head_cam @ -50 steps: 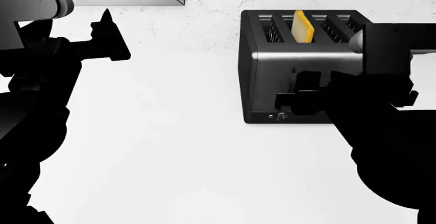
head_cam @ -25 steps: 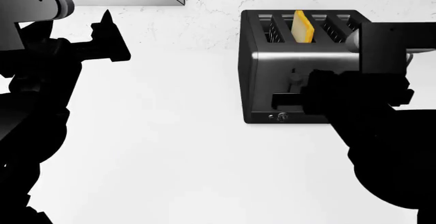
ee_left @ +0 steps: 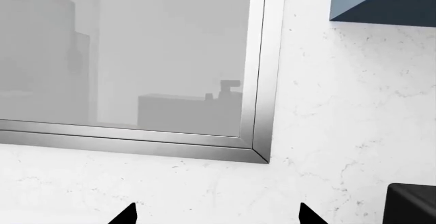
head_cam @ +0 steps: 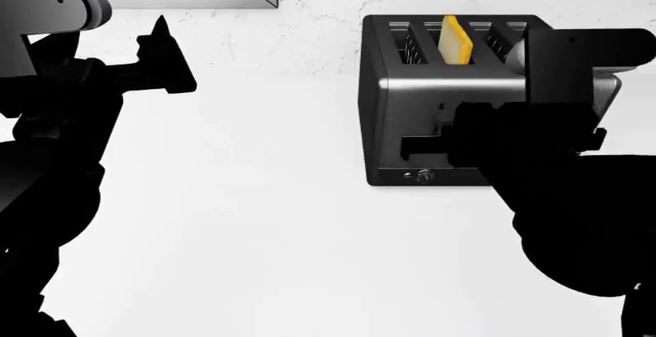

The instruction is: Push down the lever of the toaster to turn it on.

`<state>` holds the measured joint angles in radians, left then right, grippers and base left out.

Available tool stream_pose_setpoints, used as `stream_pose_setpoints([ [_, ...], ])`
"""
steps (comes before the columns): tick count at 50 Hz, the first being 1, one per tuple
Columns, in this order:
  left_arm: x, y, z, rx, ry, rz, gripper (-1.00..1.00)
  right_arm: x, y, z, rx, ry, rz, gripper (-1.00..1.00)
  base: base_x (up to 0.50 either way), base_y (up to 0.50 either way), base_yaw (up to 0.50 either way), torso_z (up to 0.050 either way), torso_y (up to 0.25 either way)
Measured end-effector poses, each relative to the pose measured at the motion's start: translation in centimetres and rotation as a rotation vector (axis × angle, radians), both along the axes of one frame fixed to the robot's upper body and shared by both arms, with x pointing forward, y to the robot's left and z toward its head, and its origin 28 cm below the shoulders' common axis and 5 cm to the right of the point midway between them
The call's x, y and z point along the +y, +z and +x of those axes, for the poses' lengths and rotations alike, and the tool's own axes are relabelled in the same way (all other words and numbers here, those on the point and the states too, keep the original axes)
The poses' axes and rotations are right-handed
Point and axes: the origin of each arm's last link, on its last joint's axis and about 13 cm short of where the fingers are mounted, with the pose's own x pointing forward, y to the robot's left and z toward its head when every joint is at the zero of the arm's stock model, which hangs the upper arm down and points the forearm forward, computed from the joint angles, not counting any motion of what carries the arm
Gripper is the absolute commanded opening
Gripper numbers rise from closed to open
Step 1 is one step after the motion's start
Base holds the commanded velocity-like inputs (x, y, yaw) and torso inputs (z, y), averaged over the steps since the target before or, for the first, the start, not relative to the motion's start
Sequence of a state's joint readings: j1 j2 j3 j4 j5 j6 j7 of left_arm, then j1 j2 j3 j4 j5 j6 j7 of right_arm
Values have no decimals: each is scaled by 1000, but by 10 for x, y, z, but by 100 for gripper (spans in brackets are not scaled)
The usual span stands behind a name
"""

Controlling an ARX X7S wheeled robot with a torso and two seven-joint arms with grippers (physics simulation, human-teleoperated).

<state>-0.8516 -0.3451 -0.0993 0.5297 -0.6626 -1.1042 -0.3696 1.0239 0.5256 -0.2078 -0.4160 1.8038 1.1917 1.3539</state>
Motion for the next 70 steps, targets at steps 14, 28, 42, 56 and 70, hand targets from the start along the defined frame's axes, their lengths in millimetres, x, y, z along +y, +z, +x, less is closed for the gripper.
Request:
stream_pose_setpoints([
  [14,0,0,0,1,0,0,100,1,0,8,4,1,-3,-100,0,0,0,0,0],
  [28,1,0,1,1,3,-2,100,1,-1,15,19,11,-2,-100,0,0,0,0,0],
  [42,1,0,1,1,5,-2,100,3,-6,17,46,29,0,-100,0,0,0,0,0],
  [56,1,0,1,1,6,-1,100,2,-10,21,72,6,15,-100,0,0,0,0,0],
  [70,1,0,1,5,4,-4,100,1,-12,25,81,-2,19,-100,0,0,0,0,0],
])
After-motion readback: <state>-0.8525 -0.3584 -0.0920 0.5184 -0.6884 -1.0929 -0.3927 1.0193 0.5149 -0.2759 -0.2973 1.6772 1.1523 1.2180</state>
